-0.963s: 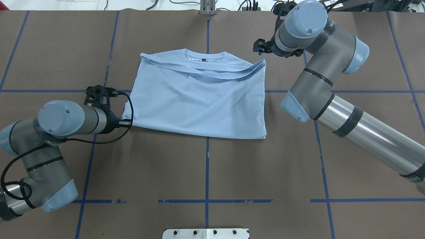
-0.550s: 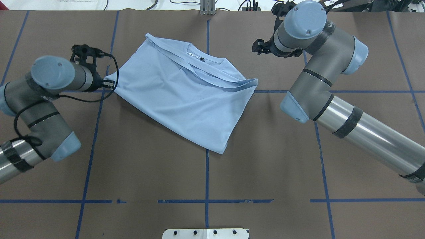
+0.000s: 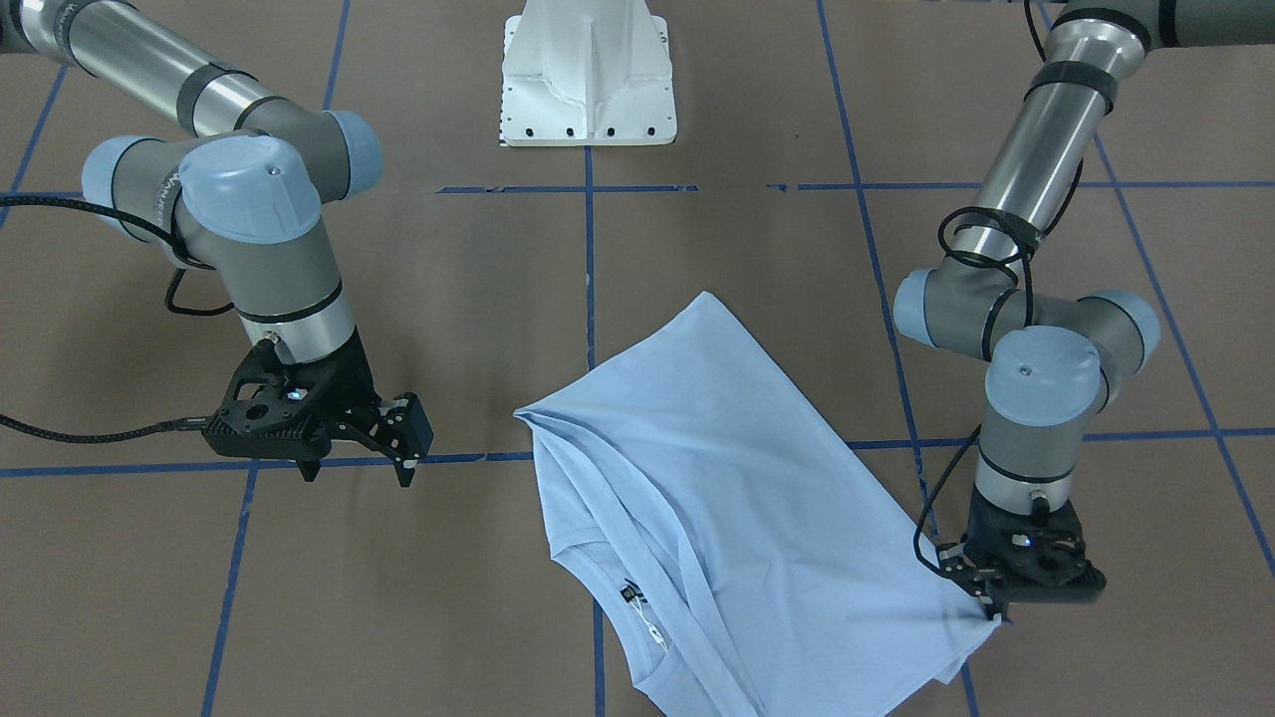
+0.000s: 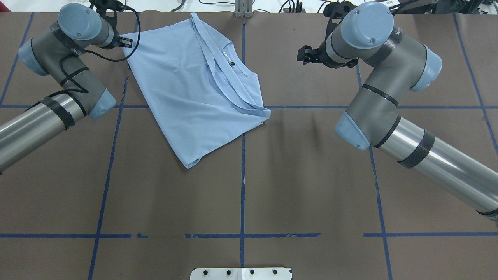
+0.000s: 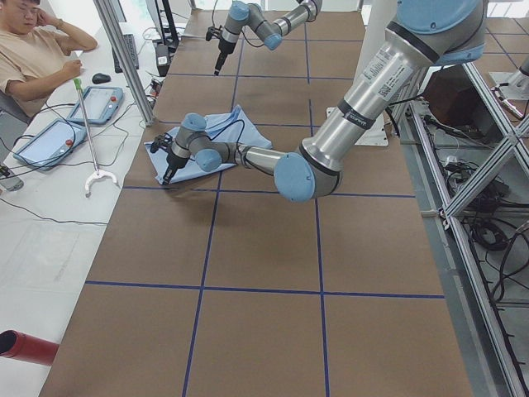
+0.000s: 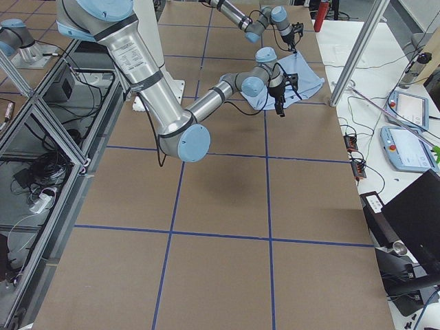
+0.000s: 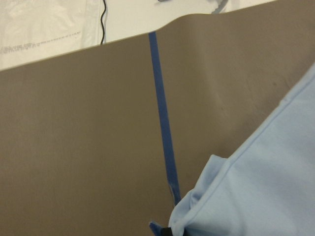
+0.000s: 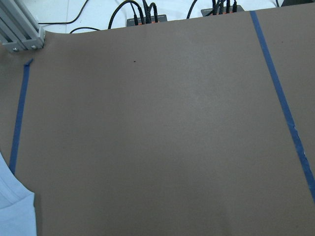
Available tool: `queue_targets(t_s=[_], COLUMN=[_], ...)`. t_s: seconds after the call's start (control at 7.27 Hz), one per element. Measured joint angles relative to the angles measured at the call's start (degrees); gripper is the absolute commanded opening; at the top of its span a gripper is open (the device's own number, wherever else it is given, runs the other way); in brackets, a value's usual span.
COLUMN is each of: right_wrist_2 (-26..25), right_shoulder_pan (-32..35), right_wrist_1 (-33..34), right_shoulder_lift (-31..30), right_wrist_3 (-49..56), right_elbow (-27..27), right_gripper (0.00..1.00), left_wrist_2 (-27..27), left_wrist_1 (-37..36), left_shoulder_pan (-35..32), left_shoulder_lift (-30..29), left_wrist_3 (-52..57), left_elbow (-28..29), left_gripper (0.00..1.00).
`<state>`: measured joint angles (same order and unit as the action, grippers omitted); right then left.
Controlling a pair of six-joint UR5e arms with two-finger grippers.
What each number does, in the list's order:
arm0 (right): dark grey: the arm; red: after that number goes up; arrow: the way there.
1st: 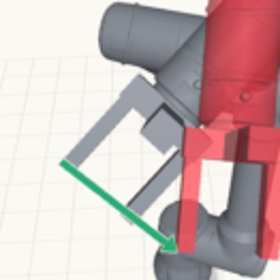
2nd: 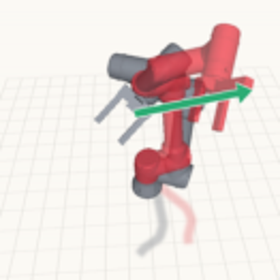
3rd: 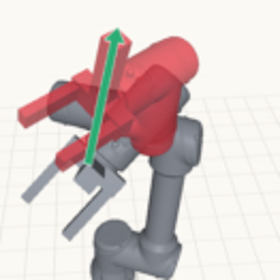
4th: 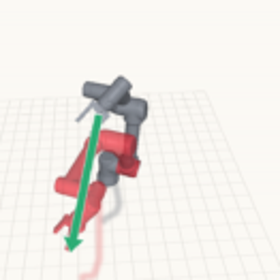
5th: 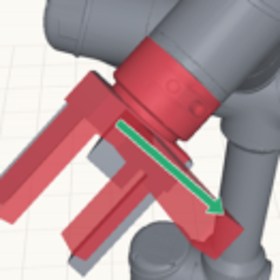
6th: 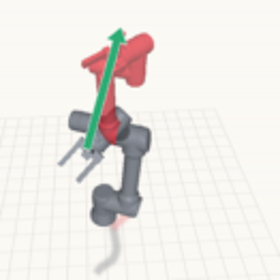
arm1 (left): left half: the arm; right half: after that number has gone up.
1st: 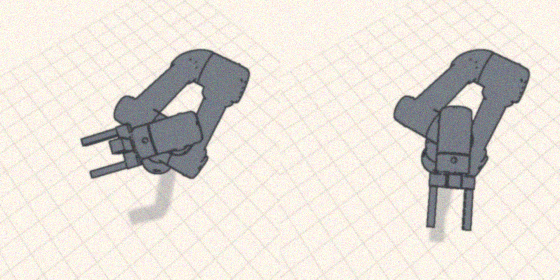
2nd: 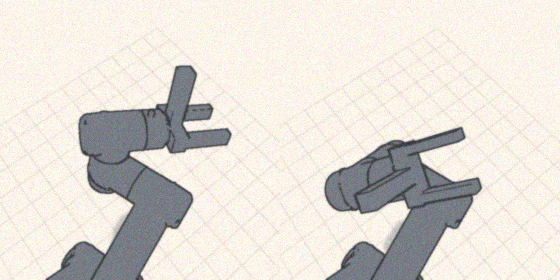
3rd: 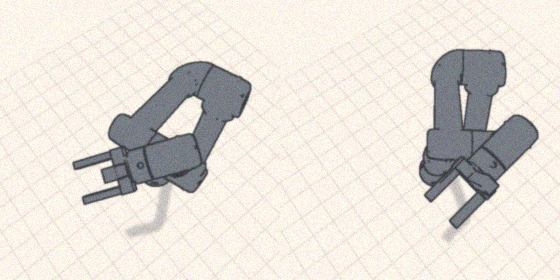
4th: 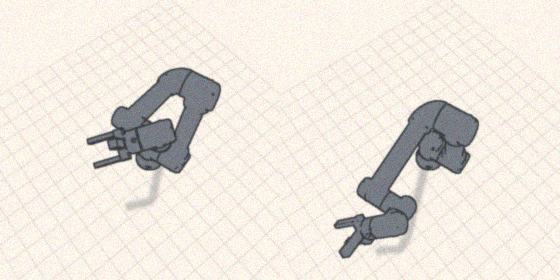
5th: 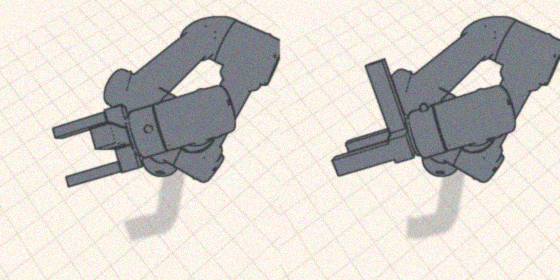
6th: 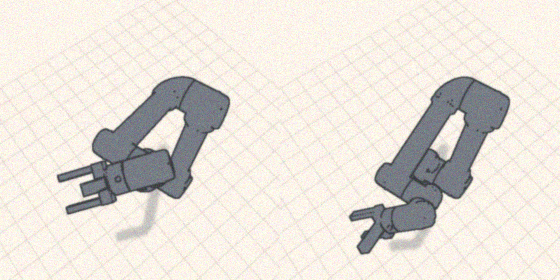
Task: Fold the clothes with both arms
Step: 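Grasp the shirt edge with the left gripper and drag it away from the robot, then reach the right gripper onto the shirt's collar edge while the left gripper holds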
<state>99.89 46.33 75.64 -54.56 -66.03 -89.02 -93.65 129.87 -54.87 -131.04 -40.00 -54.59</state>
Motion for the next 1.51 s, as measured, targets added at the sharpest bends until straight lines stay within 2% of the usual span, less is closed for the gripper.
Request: queue_targets(t_s=[0.14, 0.28, 0.41, 0.55, 0.83, 1.1, 1.24, 1.51], right_wrist_2=[-0.14, -0.37, -1.21, -2.54, -4.54, -7.18, -8.36, -9.75], right_shoulder_pan=[-0.84, -2.09, -3.39, -4.61, -6.58, -8.9, -9.96, -11.25], right_wrist_1=[-0.01, -0.01, -0.16, -1.88, -10.58, -13.16, -13.4, -13.44], right_shoulder_lift=[-0.01, 1.25, 4.29, 8.05, 16.27, 22.28, 24.76, 26.56], right_wrist_3=[-1.33, -3.73, -6.8, -10.5, -16.95, -18.17, -18.16, -17.65], right_elbow=[-0.23, 0.59, 3.29, 7.72, 21.9, 32.16, 36.15, 39.66], right_gripper=[1.0, 0.94, 0.81, 0.74, 0.74, 0.73, 0.69, 0.67], left_wrist_2=[-0.37, -3.2, -7.72, -10.42, -12.05, -12.24, -12.25, -12.26], left_wrist_1=[2.57, 4.44, 5.4, 5.7, 5.36, 5.29, 5.32, 5.38], left_shoulder_pan=[-0.88, -1.89, -3.14, -3.78, -4.05, -3.84, -3.67, -3.41], left_shoulder_lift=[0.26, 1.09, 2.68, 4.67, 7.65, 8.69, 9.23, 10.17], left_wrist_3=[1.36, 1.99, 2.26, 2.25, 1.73, 1.48, 1.44, 1.42], left_elbow=[0.53, -0.68, -3.23, -6.5, -11.95, -13.48, -14.11, -15.15], left_gripper=[1.0, 1.0, 1.0, 1.0, 1.0, 1.0, 1.0, 1.0])
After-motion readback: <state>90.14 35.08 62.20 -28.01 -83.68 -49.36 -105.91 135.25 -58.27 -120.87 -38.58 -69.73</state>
